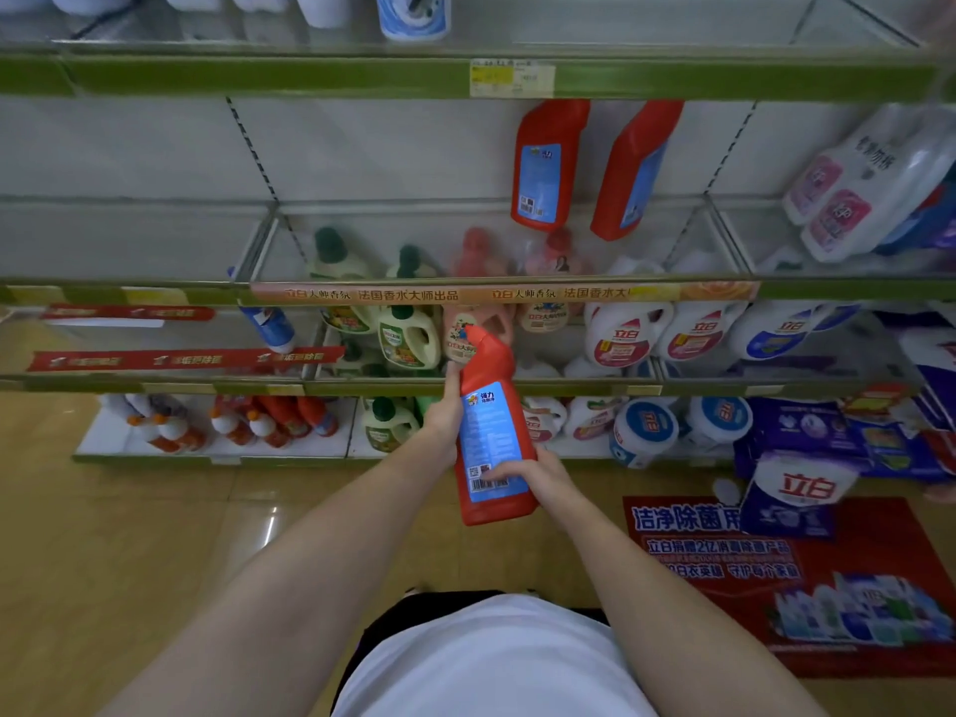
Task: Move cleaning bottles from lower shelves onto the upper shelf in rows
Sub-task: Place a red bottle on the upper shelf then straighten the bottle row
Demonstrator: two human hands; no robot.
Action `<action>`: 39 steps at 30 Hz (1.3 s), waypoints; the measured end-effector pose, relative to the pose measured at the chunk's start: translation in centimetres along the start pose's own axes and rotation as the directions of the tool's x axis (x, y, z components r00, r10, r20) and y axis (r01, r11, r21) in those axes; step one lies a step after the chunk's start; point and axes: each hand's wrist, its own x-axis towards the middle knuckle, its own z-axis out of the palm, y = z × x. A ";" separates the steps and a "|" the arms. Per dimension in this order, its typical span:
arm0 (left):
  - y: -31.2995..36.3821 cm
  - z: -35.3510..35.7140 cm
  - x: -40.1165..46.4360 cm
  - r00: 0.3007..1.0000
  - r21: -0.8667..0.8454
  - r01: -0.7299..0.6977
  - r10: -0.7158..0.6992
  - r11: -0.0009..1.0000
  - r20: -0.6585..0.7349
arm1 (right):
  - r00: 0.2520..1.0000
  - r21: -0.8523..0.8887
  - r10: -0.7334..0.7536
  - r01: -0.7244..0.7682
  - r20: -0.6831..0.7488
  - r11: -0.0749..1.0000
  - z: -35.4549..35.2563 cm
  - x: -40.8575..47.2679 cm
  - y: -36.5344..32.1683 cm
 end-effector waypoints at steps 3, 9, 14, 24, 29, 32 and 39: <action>-0.1 0.3 0.3 0.997 0.025 -0.006 0.004 1.000 0.082 | 0.981 -0.124 -0.073 0.050 -0.182 0.991 0.6 0.5 -0.1; 0.1 1.4 -0.1 0.997 -0.105 0.042 -0.036 0.994 0.063 | 0.850 -0.826 -0.468 0.074 -0.241 0.559 2.4 -0.1 -0.5; 0.1 0.6 0.9 0.995 -0.211 0.001 -0.022 0.978 -0.100 | 0.883 -0.856 -0.448 0.119 -0.140 0.503 2.8 0.8 -1.9; 1.8 -2.0 -0.8 0.983 -0.113 -0.090 0.107 0.989 0.151 | 0.988 -0.303 0.077 -0.033 0.134 0.952 0.3 2.6 -3.9; 2.6 -2.8 -1.5 0.972 -0.129 -0.077 0.104 0.989 0.212 | 0.985 -0.275 0.033 0.016 0.170 0.961 2.1 2.1 -4.7; 2.9 -3.9 -1.1 0.975 -0.117 -0.041 0.066 0.992 0.212 | 0.996 -0.285 -0.008 0.034 0.093 0.958 3.9 2.1 -4.7; 2.9 -5.2 -0.2 0.993 -0.133 -0.036 0.051 0.990 0.110 | 0.996 -0.296 -0.067 0.045 -0.064 0.954 6.2 2.3 -3.9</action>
